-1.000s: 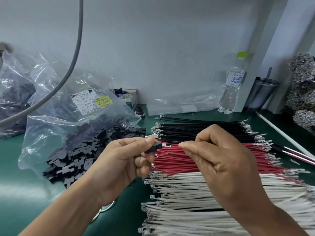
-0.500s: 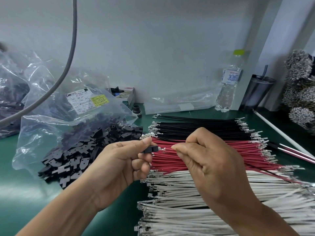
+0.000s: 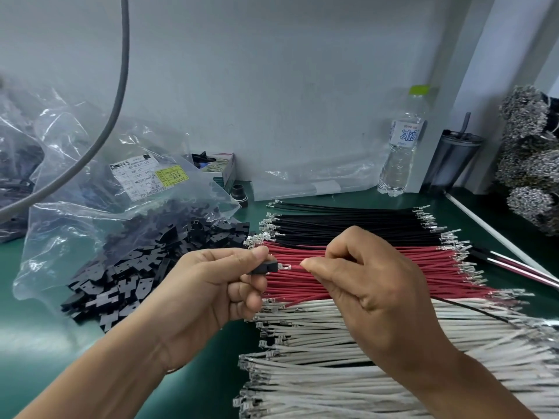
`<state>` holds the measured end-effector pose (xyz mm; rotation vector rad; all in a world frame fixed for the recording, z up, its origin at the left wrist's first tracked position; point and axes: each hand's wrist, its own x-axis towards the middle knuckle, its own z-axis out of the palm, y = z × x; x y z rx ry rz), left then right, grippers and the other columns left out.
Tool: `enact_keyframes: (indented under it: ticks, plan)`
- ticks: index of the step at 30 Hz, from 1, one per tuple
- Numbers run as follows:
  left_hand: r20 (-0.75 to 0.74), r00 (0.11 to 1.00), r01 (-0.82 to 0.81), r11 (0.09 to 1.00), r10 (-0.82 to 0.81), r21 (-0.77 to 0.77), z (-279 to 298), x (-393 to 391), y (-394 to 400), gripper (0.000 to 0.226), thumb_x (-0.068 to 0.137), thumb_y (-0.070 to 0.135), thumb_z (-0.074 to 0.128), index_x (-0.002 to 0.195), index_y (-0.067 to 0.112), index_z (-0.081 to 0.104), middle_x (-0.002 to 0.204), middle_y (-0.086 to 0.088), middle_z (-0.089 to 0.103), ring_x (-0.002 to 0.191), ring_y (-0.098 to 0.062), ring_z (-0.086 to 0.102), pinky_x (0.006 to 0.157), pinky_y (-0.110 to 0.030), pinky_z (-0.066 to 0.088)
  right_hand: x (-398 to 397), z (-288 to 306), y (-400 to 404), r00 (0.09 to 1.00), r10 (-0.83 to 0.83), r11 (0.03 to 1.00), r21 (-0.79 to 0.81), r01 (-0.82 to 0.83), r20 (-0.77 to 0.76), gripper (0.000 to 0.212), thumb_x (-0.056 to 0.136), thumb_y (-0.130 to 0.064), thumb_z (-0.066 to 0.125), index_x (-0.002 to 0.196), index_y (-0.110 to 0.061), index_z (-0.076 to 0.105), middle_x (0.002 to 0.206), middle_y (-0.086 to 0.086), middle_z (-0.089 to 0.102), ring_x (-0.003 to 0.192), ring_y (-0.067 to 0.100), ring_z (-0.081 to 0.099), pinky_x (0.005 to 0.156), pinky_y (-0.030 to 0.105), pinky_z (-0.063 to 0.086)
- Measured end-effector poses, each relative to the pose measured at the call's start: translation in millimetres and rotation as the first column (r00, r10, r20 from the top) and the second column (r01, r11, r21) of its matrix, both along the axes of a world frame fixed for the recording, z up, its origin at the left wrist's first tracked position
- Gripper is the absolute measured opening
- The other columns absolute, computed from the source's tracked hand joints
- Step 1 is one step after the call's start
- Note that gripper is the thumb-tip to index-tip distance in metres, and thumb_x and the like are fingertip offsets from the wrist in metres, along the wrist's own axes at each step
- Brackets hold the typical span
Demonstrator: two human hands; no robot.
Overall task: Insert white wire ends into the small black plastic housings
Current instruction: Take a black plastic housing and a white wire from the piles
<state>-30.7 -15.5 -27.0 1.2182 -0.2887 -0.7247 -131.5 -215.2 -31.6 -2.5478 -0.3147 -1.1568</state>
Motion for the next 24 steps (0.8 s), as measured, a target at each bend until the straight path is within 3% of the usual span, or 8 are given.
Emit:
enact_keyframes:
  ticks: [3, 8, 10, 12, 17, 19, 21, 24]
  plan:
    - [-0.018, 1.0, 0.011, 0.999, -0.012, -0.035, 1.3, 0.4, 0.4, 0.028, 0.078, 0.023, 0.085, 0.096, 0.002, 0.079, 0.069, -0.01, 0.066, 0.049, -0.013, 0.061, 0.049, -0.022, 0.054, 0.1, -2.9, -2.1, 0.998, 0.019, 1.0, 0.002, -0.02, 0.06, 0.013, 0.092, -0.011, 0.071, 0.102, -0.01, 0.079, 0.079, 0.0, 0.056, 0.067, 0.018, 0.052, 0.049, 0.037, 0.046]
    - [-0.03, 0.999, -0.038, 0.995, 0.035, -0.096, 0.2, -1.7, -3.0, 0.029, 0.076, 0.027, 0.078, 0.094, 0.004, 0.08, 0.068, -0.008, 0.065, 0.048, -0.012, 0.061, 0.049, -0.021, 0.055, 1.1, -9.9, 8.6, 0.995, 0.095, 0.936, 0.338, -0.095, 0.017, 0.018, 0.093, -0.025, 0.068, 0.102, -0.017, 0.08, 0.083, -0.005, 0.058, 0.074, 0.017, 0.06, 0.057, 0.035, 0.05]
    - [-0.021, 0.999, -0.03, 0.998, 0.029, -0.058, -0.1, -0.9, -1.3, 0.03, 0.074, 0.027, 0.08, 0.094, 0.004, 0.08, 0.069, -0.009, 0.066, 0.048, -0.013, 0.061, 0.049, -0.021, 0.055, 1.9, -10.2, 7.4, 0.993, 0.114, 0.914, 0.394, -0.095, -0.025, 0.015, 0.092, -0.023, 0.07, 0.101, -0.019, 0.081, 0.083, -0.007, 0.059, 0.076, 0.016, 0.062, 0.06, 0.031, 0.052]
    - [0.0, 1.0, 0.0, 1.0, 0.0, -0.008, -0.5, -1.0, -0.5, 0.03, 0.075, 0.027, 0.081, 0.093, 0.004, 0.08, 0.07, -0.01, 0.067, 0.049, -0.014, 0.062, 0.05, -0.022, 0.055, 2.0, -9.2, 5.1, 0.99, 0.121, 0.916, 0.392, -0.085, -0.067, 0.013, 0.09, -0.019, 0.072, 0.1, -0.02, 0.081, 0.083, -0.009, 0.059, 0.076, 0.015, 0.062, 0.061, 0.028, 0.052]
    - [0.041, 0.999, -0.008, 1.0, 0.008, 0.011, 1.1, -6.2, -3.5, 0.035, 0.075, 0.029, 0.079, 0.098, 0.002, 0.079, 0.072, -0.013, 0.069, 0.052, -0.018, 0.065, 0.05, -0.025, 0.056, 1.0, -6.7, 11.1, 0.998, 0.045, 0.99, 0.138, -0.04, -0.034, 0.017, 0.094, -0.024, 0.067, 0.097, -0.014, 0.08, 0.079, -0.005, 0.057, 0.067, 0.013, 0.056, 0.053, 0.032, 0.047]
    - [0.201, 0.978, -0.062, 0.997, 0.053, 0.038, 3.9, -7.6, -4.0, 0.036, 0.072, 0.031, 0.081, 0.1, 0.009, 0.08, 0.082, -0.015, 0.075, 0.059, -0.022, 0.069, 0.052, -0.026, 0.057, 1.4, -5.4, 9.0, 0.998, 0.038, 0.981, 0.194, -0.027, -0.054, 0.015, 0.093, -0.026, 0.067, 0.097, -0.018, 0.08, 0.082, -0.009, 0.059, 0.07, 0.008, 0.058, 0.057, 0.025, 0.049]
    - [0.453, 0.887, -0.15, 0.984, 0.093, 0.092, 4.7, -9.0, -3.3, 0.036, 0.065, 0.029, 0.086, 0.1, 0.02, 0.082, 0.087, -0.013, 0.079, 0.063, -0.02, 0.071, 0.055, -0.023, 0.058, 1.3, -4.1, 5.1, 0.995, 0.029, 0.972, 0.233, -0.007, -0.093, 0.012, 0.093, -0.024, 0.07, 0.098, -0.02, 0.08, 0.084, -0.013, 0.061, 0.074, 0.006, 0.061, 0.062, 0.019, 0.049]
    - [0.657, 0.752, -0.197, 0.97, 0.056, 0.143, 3.0, -10.8, -2.5, 0.022, 0.068, 0.024, 0.085, 0.089, 0.027, 0.083, 0.072, -0.01, 0.077, 0.057, -0.018, 0.071, 0.053, -0.023, 0.058, 0.2, -1.5, -0.3, 0.993, 0.038, 0.969, 0.246, -0.011, -0.108, 0.01, 0.093, -0.024, 0.071, 0.095, -0.02, 0.079, 0.085, -0.015, 0.062, 0.078, 0.006, 0.062, 0.066, 0.016, 0.047]
